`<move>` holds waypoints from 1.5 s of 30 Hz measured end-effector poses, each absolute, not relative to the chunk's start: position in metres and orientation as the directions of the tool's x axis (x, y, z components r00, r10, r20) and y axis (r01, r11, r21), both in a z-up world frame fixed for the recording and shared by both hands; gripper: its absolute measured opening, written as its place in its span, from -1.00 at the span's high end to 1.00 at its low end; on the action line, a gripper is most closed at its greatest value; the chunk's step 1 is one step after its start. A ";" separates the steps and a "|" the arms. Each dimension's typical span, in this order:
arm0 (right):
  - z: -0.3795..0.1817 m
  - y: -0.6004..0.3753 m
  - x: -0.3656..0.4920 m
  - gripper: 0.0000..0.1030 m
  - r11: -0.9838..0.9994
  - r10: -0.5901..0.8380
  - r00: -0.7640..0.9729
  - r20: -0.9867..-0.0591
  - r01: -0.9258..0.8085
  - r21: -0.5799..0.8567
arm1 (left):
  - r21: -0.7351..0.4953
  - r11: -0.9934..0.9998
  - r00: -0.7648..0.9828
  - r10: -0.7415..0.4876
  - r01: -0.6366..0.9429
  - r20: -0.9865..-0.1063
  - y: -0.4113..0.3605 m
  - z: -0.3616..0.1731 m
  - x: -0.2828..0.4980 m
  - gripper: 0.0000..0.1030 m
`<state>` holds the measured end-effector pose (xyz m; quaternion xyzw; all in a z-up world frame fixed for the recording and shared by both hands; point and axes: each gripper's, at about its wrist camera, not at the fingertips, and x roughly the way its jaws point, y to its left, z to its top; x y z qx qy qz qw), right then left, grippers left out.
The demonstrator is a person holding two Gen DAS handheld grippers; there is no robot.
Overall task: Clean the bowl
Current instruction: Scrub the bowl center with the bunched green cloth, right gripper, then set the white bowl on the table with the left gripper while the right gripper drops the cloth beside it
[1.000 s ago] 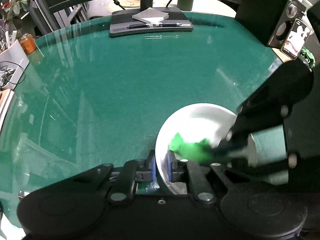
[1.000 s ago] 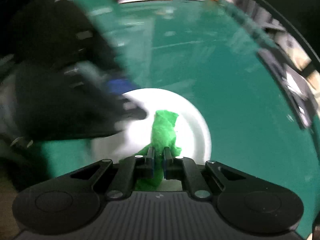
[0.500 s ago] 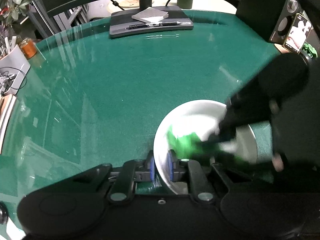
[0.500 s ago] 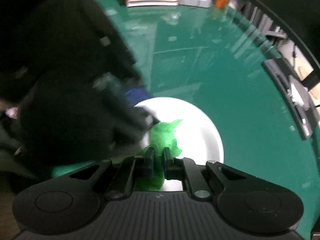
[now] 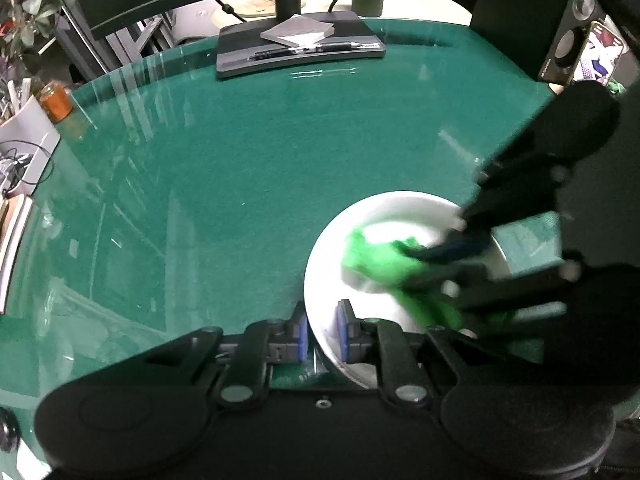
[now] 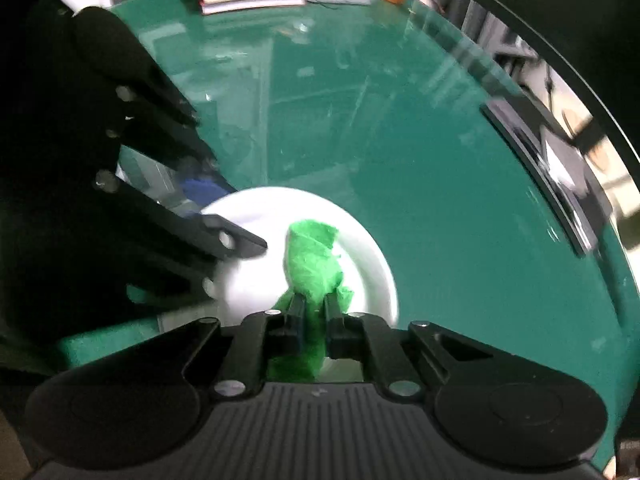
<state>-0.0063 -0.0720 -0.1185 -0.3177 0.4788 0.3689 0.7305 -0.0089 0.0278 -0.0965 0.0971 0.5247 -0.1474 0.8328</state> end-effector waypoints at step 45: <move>-0.094 -0.161 0.003 -0.94 0.998 0.053 0.529 -0.847 0.004 0.065 | 0.066 0.996 0.496 0.030 0.056 -0.868 0.025 -0.044 -0.016 -0.97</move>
